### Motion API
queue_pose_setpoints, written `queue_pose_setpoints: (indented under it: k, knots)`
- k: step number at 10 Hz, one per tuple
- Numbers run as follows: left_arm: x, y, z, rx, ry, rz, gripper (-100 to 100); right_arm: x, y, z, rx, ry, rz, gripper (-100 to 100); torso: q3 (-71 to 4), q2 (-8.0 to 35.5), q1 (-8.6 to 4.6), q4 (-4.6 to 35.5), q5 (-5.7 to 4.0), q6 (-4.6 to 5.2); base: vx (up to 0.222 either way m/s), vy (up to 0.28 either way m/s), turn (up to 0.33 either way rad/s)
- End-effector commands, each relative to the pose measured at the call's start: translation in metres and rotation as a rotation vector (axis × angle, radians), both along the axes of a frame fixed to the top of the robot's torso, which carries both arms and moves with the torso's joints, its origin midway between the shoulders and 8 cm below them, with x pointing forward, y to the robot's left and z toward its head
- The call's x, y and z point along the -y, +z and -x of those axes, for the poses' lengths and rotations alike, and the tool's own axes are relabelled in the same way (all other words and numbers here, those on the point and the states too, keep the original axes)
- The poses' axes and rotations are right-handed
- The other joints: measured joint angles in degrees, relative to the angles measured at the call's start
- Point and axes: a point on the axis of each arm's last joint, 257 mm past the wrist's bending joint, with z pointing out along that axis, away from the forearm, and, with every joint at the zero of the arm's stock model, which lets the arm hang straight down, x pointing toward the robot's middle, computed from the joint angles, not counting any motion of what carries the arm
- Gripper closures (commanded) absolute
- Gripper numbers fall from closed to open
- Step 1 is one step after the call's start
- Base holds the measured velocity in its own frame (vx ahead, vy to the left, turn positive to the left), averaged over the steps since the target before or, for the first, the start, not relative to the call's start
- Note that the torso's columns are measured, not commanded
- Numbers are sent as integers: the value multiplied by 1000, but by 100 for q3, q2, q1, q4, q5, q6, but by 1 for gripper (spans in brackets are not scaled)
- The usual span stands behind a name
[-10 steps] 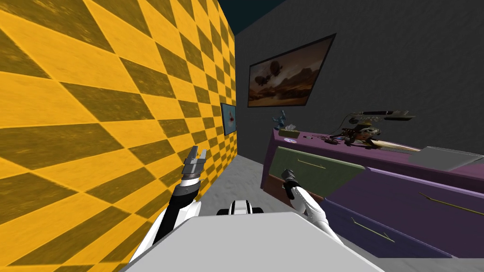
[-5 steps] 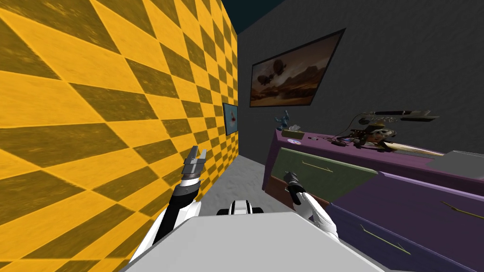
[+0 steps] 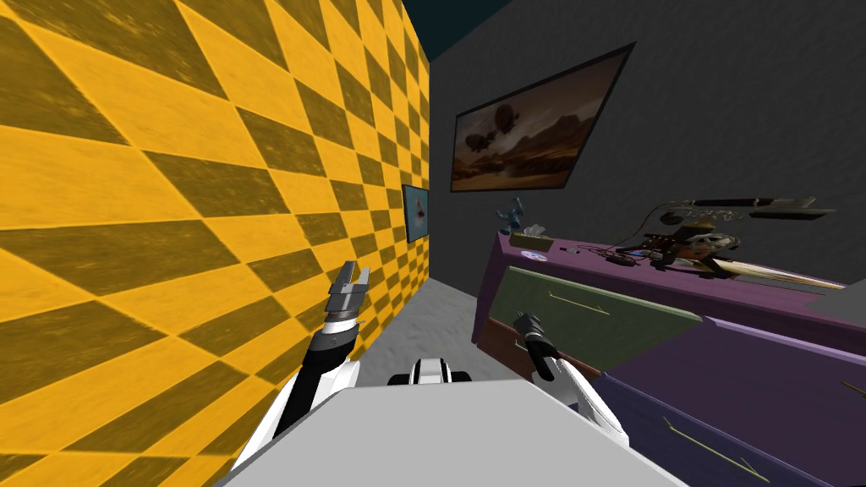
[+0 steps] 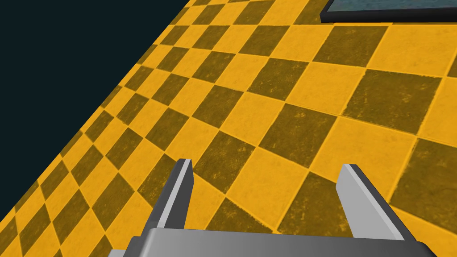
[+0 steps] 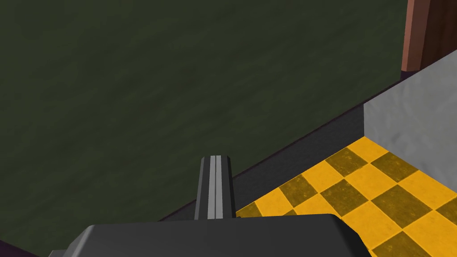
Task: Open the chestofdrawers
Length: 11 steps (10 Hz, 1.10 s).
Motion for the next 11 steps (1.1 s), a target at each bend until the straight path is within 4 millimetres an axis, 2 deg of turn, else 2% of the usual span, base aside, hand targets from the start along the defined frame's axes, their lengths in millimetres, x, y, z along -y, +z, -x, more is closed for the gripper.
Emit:
queue_pose_setpoints:
  k: [1,2,3,5,7,8,9,11]
  knots:
    - [0,0,0,0,0,0,0,-1,6,-2,-3,36,55,100,3,3,2,1,0,0,0,0,0]
    - [0,0,0,0,0,0,0,3,13,18,40,8,26,100,2,3,7,1,1,0,24,24,169]
    - [0,0,0,0,0,0,0,7,7,31,38,-13,11,100,-3,-6,22,-1,5,-2,38,28,94]
    - [0,0,0,0,0,0,0,19,23,34,76,-12,39,100,-4,-7,9,-2,3,1,19,13,-14]
    - [0,0,0,0,0,0,0,16,25,33,61,11,91,100,1,2,3,0,0,0,3,0,2]
    - [0,0,0,0,0,0,0,22,34,57,103,-27,81,100,2,2,6,0,1,0,36,24,151]
    - [0,0,0,0,0,0,0,29,33,71,103,-48,87,100,-4,-8,21,-2,5,-1,47,29,101]
    - [0,0,0,0,0,0,0,40,51,77,148,-52,126,100,-3,-4,7,-2,2,2,15,11,-7]
